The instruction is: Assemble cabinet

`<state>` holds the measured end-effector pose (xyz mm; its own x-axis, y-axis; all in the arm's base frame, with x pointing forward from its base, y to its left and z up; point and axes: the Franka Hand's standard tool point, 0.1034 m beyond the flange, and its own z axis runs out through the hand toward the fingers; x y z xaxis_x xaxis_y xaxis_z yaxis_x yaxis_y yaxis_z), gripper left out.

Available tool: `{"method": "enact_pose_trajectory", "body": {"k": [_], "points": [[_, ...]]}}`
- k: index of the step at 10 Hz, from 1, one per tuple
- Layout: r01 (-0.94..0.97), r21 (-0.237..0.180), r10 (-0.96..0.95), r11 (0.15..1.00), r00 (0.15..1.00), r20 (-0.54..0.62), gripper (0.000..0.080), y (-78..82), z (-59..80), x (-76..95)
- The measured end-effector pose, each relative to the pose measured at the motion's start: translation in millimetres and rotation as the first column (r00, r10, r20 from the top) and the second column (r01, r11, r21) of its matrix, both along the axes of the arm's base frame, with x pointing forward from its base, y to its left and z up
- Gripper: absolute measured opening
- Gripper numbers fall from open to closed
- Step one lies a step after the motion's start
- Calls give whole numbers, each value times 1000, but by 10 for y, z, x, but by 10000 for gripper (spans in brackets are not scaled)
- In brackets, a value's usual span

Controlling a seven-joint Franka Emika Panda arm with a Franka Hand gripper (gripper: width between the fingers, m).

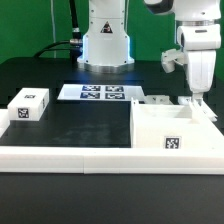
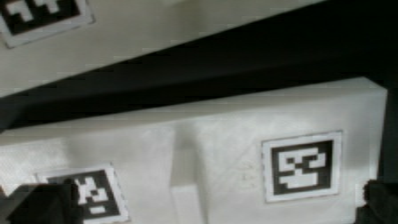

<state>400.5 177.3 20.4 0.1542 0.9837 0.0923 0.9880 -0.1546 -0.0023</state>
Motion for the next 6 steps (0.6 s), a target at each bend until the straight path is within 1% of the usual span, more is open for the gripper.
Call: {"method": "enact_pose_trajectory", "body": {"k": [1, 2, 3, 4, 5, 6], "points": [[1, 0, -1, 1000, 1000, 0, 798, 1, -2, -1], [1, 0, -1, 1000, 1000, -2, 664, 1, -11, -5], [2, 0, -2, 1000, 1000, -2, 664, -2, -13, -4], [3, 0, -3, 1000, 1000, -4, 525, -5, -20, -6], [3, 0, -3, 1000, 1000, -9, 341, -8, -42, -19], [4, 0, -4, 1000, 1000, -13, 341, -12, -62, -29]]}}
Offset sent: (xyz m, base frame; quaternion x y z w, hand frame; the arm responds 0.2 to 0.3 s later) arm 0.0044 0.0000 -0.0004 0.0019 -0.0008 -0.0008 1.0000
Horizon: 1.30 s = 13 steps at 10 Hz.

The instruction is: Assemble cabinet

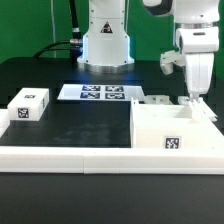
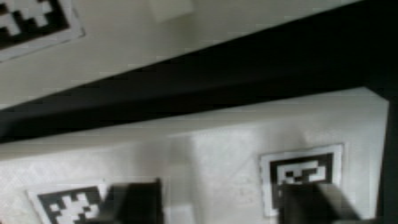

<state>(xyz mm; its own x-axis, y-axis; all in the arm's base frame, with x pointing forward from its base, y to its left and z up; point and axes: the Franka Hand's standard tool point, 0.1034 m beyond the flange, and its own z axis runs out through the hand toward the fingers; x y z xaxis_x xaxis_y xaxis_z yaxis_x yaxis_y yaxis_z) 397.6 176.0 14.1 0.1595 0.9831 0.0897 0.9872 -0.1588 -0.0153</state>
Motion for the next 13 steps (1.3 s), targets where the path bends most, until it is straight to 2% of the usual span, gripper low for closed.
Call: {"method": "enact_pose_trajectory", "body": {"k": [1, 2, 8, 11, 13], "points": [[2, 0, -2, 1000, 1000, -3, 155, -6, -15, -7], [3, 0, -3, 1000, 1000, -3, 68, -11, -15, -3], [4, 0, -4, 1000, 1000, -1, 68, -19, -7, 3], [0, -42, 0, 999, 1000, 9, 69, -154, 290, 32], [0, -52, 1, 999, 1000, 13, 69, -264, 357, 55]]}}
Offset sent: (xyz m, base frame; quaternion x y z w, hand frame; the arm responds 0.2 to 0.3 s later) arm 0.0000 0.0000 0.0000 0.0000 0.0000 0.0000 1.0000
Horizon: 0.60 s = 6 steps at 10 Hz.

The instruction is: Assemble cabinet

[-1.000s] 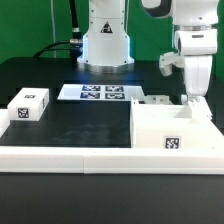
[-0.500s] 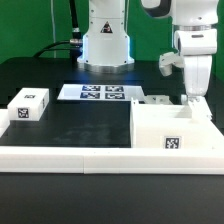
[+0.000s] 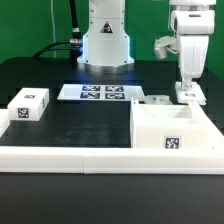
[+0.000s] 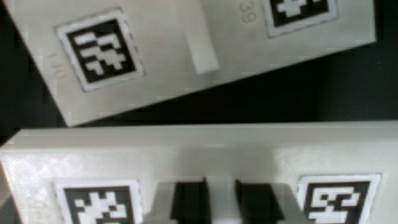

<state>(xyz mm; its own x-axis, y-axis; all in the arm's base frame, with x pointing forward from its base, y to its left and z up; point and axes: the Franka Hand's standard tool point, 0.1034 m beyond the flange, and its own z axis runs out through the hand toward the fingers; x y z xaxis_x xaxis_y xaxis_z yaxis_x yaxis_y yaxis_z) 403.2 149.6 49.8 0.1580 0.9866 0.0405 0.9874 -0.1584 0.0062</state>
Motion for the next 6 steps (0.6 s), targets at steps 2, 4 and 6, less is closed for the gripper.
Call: {"method": "enact_pose_trajectory", "body": {"k": [2, 4, 6], "points": [[0, -18, 0, 1000, 1000, 6, 69, -207, 127, 64], [6, -18, -6, 1000, 1000, 3, 69, -211, 112, 56], [1, -16, -1, 1000, 1000, 3, 70, -215, 101, 63]]}}
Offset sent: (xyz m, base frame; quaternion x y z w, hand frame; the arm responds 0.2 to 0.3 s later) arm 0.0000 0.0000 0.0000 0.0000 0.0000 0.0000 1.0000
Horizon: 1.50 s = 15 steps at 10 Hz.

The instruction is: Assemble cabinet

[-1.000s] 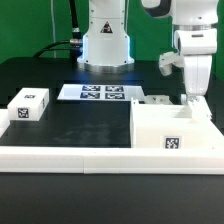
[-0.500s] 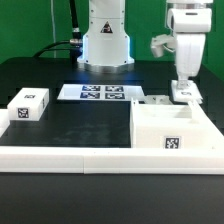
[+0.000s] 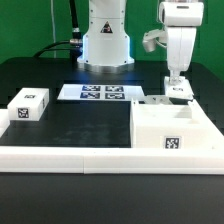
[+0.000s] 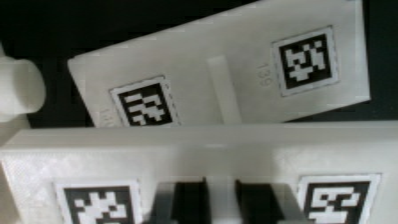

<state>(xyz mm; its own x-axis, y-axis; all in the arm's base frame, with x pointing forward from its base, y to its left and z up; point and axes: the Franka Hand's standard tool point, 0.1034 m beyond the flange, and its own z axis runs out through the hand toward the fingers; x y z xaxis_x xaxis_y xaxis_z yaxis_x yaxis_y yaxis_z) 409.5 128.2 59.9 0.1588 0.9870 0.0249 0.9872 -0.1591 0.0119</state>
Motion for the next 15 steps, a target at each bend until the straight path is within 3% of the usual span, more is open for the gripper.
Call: {"method": "enact_pose_trajectory", "body": {"k": [3, 8, 15], "points": [[-15, 6, 15, 1000, 1000, 11, 70, -82, -28, 72], [-12, 6, 12, 1000, 1000, 5, 70, -96, -52, 66], [2, 9, -2, 1000, 1000, 22, 70, -100, 1, 195]]}}
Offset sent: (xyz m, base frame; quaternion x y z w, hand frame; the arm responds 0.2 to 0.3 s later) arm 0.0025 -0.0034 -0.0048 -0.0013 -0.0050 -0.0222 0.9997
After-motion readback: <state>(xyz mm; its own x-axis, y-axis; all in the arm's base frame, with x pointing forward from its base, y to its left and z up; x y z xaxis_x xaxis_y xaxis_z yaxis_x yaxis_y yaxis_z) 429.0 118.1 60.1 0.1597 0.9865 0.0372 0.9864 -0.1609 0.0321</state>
